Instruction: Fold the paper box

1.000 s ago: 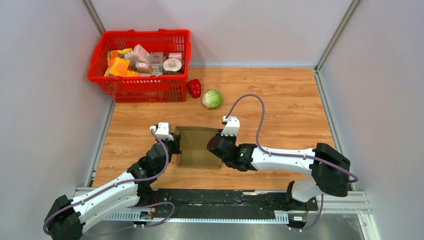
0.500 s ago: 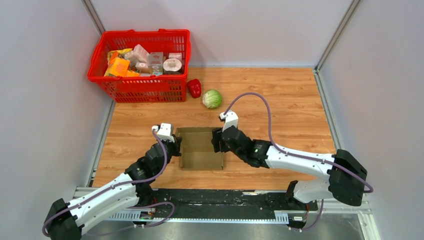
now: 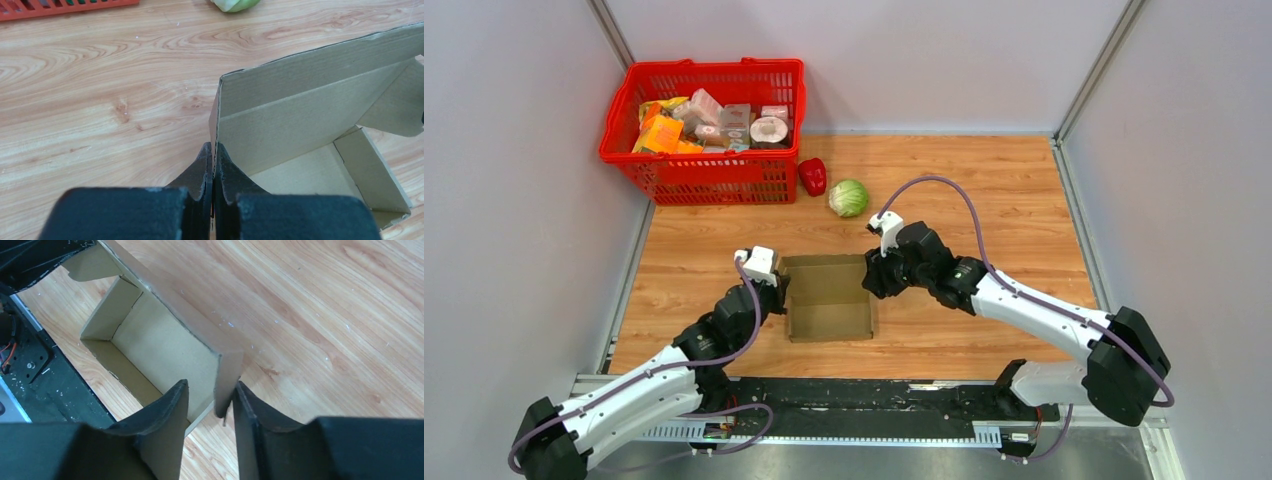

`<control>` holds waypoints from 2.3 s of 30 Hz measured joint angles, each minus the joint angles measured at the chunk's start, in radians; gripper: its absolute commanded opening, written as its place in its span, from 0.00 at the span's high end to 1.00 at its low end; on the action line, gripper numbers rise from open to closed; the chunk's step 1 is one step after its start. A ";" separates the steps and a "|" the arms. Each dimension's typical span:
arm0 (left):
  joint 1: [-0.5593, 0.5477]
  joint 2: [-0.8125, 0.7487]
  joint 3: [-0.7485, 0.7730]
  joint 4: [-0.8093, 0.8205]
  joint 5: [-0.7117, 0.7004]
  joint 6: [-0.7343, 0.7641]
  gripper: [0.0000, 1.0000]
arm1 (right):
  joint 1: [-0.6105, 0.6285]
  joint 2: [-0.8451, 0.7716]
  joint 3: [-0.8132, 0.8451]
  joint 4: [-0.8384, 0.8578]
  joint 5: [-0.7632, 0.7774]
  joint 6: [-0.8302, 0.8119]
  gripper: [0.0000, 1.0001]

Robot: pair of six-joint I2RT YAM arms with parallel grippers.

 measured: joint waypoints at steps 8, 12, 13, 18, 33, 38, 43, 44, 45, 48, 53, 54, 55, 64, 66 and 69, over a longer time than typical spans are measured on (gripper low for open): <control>0.000 -0.031 0.005 -0.052 0.007 0.000 0.73 | -0.008 -0.002 0.005 -0.024 -0.014 -0.048 0.98; 0.000 -0.033 0.037 -0.095 0.008 0.006 0.99 | -0.008 -0.002 0.006 -0.026 -0.013 -0.054 1.00; 0.000 -0.024 0.053 -0.109 0.008 0.013 1.00 | -0.009 -0.002 0.006 -0.025 -0.010 -0.054 1.00; 0.001 0.090 0.134 -0.142 0.006 0.030 1.00 | -0.011 0.005 0.022 -0.040 0.024 -0.040 1.00; -0.008 0.303 0.272 -0.096 -0.273 -0.043 1.00 | 0.079 0.132 0.129 0.022 0.435 0.266 1.00; -0.011 0.329 0.263 -0.051 -0.342 -0.084 1.00 | 0.140 0.167 0.132 0.063 0.589 0.320 1.00; -0.011 0.330 0.211 0.017 -0.368 -0.125 1.00 | 0.181 0.185 0.129 0.100 0.686 0.366 1.00; -0.011 0.330 0.200 0.025 -0.369 -0.134 1.00 | 0.195 0.187 0.124 0.104 0.705 0.376 1.00; -0.012 0.330 0.188 0.035 -0.369 -0.145 1.00 | 0.206 0.188 0.121 0.106 0.720 0.386 1.00; -0.011 0.324 0.158 0.053 -0.368 -0.169 1.00 | 0.255 0.190 0.098 0.114 0.784 0.417 1.00; -0.011 0.288 0.099 0.064 -0.360 -0.211 1.00 | 0.330 0.204 0.060 0.143 0.881 0.446 1.00; -0.012 0.277 0.087 0.069 -0.360 -0.219 1.00 | 0.345 0.205 0.049 0.161 0.903 0.451 1.00; -0.013 0.264 0.075 0.075 -0.359 -0.227 1.00 | 0.360 0.206 0.041 0.174 0.925 0.454 1.00; -0.047 0.126 -0.026 0.121 -0.359 -0.264 0.97 | 0.473 0.211 -0.044 0.283 1.110 0.520 0.98; -0.058 0.111 -0.036 0.124 -0.364 -0.267 0.96 | 0.494 0.222 -0.051 0.298 1.151 0.533 0.97; -0.075 0.105 -0.043 0.126 -0.380 -0.272 0.94 | 0.522 0.239 -0.052 0.305 1.204 0.551 0.96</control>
